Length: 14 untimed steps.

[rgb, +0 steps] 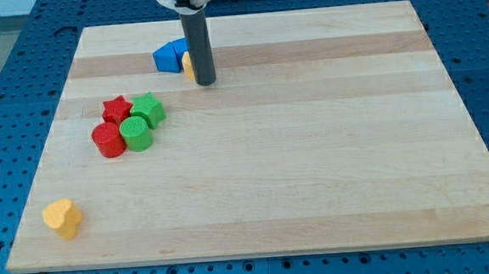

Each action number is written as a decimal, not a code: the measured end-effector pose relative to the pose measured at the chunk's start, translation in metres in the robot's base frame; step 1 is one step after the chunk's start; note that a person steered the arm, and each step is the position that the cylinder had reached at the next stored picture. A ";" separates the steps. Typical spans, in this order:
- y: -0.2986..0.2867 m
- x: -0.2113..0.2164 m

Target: Move the yellow heart towards center

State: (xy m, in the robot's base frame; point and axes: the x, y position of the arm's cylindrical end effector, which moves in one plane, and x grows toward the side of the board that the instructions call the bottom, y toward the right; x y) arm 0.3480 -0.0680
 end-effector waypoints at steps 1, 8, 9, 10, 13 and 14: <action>0.066 0.025; -0.126 0.271; -0.183 0.270; -0.236 0.267; -0.137 0.220; -0.059 0.220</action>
State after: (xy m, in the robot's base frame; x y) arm 0.5684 -0.1267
